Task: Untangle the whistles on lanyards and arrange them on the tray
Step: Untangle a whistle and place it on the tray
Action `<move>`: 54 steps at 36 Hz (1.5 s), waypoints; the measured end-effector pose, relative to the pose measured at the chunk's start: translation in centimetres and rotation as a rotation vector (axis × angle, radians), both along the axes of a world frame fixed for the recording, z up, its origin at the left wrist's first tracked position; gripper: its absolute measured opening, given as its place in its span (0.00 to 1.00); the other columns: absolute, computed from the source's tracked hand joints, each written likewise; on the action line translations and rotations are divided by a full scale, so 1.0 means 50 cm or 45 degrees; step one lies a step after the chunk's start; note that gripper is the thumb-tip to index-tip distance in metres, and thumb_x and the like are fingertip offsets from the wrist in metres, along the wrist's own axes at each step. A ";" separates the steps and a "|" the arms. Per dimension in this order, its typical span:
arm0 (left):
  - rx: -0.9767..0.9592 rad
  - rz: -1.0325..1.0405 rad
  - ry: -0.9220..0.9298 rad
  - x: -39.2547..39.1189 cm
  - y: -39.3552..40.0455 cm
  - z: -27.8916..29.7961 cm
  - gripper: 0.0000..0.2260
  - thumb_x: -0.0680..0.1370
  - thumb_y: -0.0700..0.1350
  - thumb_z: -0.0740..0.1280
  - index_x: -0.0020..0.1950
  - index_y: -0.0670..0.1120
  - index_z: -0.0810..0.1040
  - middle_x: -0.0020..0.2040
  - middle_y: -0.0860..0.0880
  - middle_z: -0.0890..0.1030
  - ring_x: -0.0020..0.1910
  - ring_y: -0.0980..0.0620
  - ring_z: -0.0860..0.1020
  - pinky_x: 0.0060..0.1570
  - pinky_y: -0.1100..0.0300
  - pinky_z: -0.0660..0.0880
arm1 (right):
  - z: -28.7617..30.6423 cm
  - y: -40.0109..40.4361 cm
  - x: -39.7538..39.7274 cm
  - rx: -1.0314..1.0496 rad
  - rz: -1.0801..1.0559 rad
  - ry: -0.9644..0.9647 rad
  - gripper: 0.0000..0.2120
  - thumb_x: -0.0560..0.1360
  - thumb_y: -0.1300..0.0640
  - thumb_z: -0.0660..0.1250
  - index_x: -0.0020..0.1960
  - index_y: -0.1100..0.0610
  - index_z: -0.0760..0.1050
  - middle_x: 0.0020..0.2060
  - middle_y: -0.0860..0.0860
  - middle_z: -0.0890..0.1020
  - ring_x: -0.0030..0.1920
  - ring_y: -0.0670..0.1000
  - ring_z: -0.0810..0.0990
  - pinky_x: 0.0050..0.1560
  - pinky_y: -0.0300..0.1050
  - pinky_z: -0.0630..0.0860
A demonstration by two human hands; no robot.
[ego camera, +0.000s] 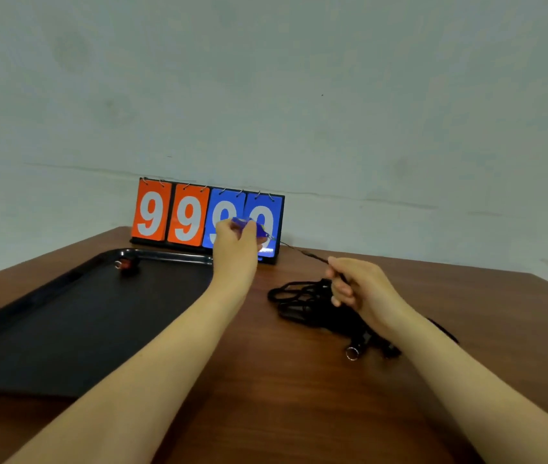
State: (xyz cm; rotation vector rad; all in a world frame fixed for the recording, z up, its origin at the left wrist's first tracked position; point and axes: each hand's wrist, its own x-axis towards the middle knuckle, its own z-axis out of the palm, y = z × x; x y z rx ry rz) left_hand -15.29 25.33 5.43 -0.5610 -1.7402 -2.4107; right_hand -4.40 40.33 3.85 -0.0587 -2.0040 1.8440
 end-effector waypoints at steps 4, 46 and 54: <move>0.024 0.101 0.040 -0.013 -0.004 -0.003 0.05 0.82 0.41 0.59 0.58 0.44 0.67 0.48 0.48 0.79 0.48 0.51 0.81 0.55 0.56 0.77 | 0.037 0.013 0.020 -0.441 0.169 0.116 0.11 0.73 0.55 0.61 0.33 0.58 0.70 0.21 0.48 0.62 0.22 0.47 0.61 0.32 0.43 0.69; 0.089 -0.784 -0.243 0.070 0.008 0.001 0.08 0.80 0.49 0.63 0.46 0.46 0.78 0.27 0.54 0.66 0.24 0.58 0.62 0.25 0.65 0.55 | 0.044 0.026 0.036 0.450 -0.239 0.158 0.19 0.80 0.52 0.61 0.32 0.57 0.71 0.22 0.45 0.64 0.23 0.45 0.60 0.25 0.35 0.59; 0.437 -0.243 -0.201 0.019 -0.042 0.032 0.09 0.81 0.50 0.62 0.46 0.49 0.78 0.29 0.54 0.70 0.25 0.58 0.62 0.23 0.66 0.58 | 0.004 0.062 0.026 1.161 -0.403 -0.100 0.22 0.80 0.45 0.58 0.32 0.55 0.60 0.25 0.47 0.62 0.26 0.45 0.61 0.30 0.36 0.60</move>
